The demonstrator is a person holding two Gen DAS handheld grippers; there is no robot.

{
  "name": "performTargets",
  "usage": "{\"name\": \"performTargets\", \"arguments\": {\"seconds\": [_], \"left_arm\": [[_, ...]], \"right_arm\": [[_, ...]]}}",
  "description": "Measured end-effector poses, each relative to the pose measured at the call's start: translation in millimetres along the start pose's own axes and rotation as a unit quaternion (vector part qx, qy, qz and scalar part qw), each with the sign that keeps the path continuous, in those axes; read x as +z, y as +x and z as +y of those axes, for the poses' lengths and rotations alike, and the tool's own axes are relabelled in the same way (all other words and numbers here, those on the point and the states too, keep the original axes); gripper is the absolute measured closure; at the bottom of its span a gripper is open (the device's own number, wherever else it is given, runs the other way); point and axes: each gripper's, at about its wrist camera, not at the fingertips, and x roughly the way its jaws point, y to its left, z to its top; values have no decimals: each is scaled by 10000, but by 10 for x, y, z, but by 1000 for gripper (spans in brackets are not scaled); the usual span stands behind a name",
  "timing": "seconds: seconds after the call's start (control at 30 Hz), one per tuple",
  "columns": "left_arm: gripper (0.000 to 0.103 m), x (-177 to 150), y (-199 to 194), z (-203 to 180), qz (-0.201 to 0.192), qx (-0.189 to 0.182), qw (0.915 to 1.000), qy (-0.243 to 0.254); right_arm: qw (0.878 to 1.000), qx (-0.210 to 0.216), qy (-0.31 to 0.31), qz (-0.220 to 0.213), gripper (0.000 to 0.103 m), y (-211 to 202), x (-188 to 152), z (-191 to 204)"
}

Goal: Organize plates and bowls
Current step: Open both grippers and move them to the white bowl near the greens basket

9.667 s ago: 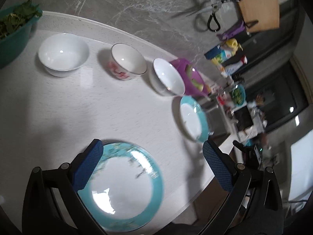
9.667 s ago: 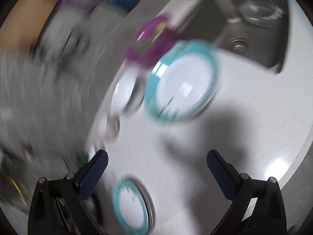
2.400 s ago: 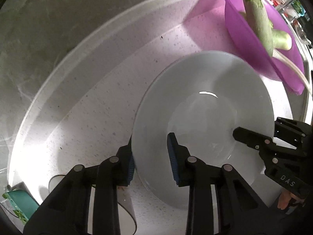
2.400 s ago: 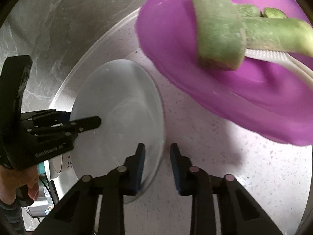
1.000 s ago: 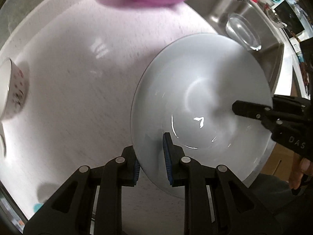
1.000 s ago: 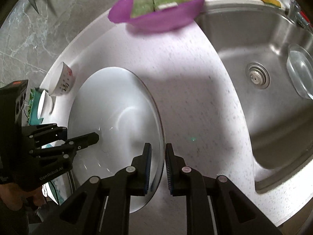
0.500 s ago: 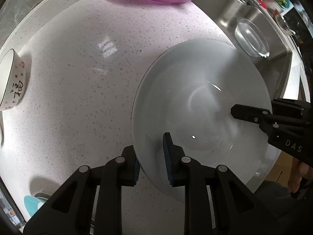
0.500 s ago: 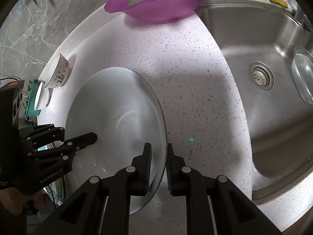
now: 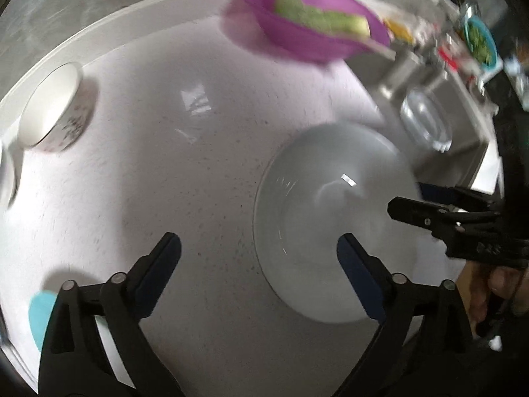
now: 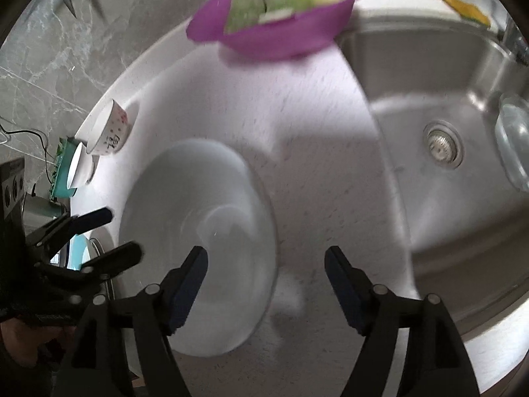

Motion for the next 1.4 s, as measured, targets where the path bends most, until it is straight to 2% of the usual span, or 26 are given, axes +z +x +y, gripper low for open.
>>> {"name": "performTargets", "arguments": {"seconds": [0.1,0.17,0.23,0.4,0.47,0.57,0.67,0.73,0.83,0.9,0.97,1.1,1.17,1.37,1.4], "left_arm": [[6,-91,-395,143,-389,-362,9974,-491],[3,-176,-699,320,-685,-601,9917,-906],[1,-289,-1012,558,-977,-680,9843,-1304],[1,-527,-1680,1329,-1515,-145,9705,-1870],[1,-614,-1861,1741,-1620,176,9636,-2121],[1,-694,-1988,2374,-1701,467,9550,-2384],[1,-661,-1961,2858,-1662,564,9541,-2427],[1,-571,-1858,3213,-1418,837,9547,-2477],[1,-493,-1682,3669,-1204,988,9534,-2585],[1,-434,-1514,3841,-1140,886,9530,-2663],[1,-355,-1339,3943,-1040,836,9552,-2642],[2,-304,-1082,4136,-941,605,9547,-2758],[2,-275,-973,4224,-938,615,9542,-2772],[6,-248,-682,4462,-754,616,9533,-2860],[11,-246,-659,4486,-750,611,9532,-2866]], "right_arm": [[9998,54,-78,-176,26,-228,126,-37],[9990,141,-222,-352,23,-392,258,24],[9971,299,-448,-541,22,-526,413,179],[9842,928,-1240,-858,21,-718,701,965],[9776,1109,-1544,-904,21,-702,747,1325],[9697,1334,-1869,-828,21,-551,839,1979],[9648,1517,-2019,-735,21,-357,953,2606],[9595,1637,-2209,-612,21,-168,1037,2988],[9601,1497,-2340,-314,26,213,1185,3556],[9573,1635,-2384,-15,41,523,1321,3895],[9590,1441,-2428,249,42,814,1423,4122],[9561,1054,-2649,679,45,1381,1561,4458],[9541,848,-2761,799,47,1622,1598,4565],[9485,367,-2958,1073,49,2075,1600,4683],[9471,317,-2995,1109,50,2116,1590,4681]]}}
